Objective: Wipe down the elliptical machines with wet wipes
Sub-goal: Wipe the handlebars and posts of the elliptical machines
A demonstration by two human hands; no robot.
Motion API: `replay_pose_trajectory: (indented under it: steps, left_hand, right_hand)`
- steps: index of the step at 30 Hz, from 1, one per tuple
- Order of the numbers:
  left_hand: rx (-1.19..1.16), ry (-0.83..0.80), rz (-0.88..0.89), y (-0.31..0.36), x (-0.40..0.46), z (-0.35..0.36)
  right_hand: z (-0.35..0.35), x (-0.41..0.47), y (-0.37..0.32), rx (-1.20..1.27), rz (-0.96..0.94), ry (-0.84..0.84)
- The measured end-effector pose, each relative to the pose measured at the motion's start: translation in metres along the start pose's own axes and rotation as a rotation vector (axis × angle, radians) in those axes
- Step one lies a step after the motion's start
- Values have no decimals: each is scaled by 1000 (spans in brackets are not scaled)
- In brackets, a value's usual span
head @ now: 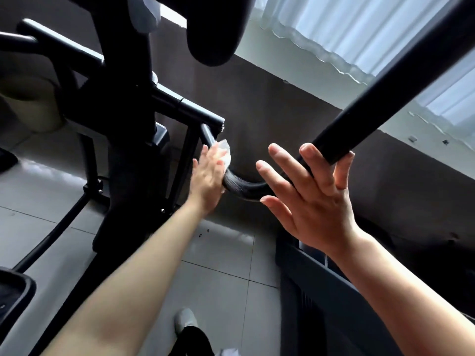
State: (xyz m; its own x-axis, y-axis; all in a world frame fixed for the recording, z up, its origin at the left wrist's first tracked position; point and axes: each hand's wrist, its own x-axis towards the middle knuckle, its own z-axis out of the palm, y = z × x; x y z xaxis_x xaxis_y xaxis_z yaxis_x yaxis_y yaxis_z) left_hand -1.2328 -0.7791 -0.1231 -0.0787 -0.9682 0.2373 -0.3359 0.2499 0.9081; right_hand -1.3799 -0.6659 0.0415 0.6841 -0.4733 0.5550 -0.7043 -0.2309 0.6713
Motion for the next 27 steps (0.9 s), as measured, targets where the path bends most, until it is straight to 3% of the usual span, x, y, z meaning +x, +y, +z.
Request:
replay_pose_trajectory:
  steps: [3,6,9,12,16,19,22,27]
  left_hand:
    - [93,-91,-51,-1,33,-16]
    - [174,-159,40,5,25,-17]
    - [-35,-131,129,22,-19,-13]
    - [-294,-87,92,70,-66,-7]
    - [-478,-71,179,135,-91,-8]
    - [-602,-103,226,170,-86,-20]
    - [-471,-37,321,178,-77,-24]
    - [-85,215,487,131,-83,-9]
  right_hand:
    - [0,0,3,-4,-32,-4]
    - [2,-2,3,3,-25,6]
    - [2,-1,1,-7,-22,-1]
    - [1,2,-3,33,2,-21]
    - [-19,2,-2,406,53,-1]
    - [-46,-1,9,656,151,127]
    - [-61,-9,17,668,287,210]
    - [-57,-26,15,745,435,156]
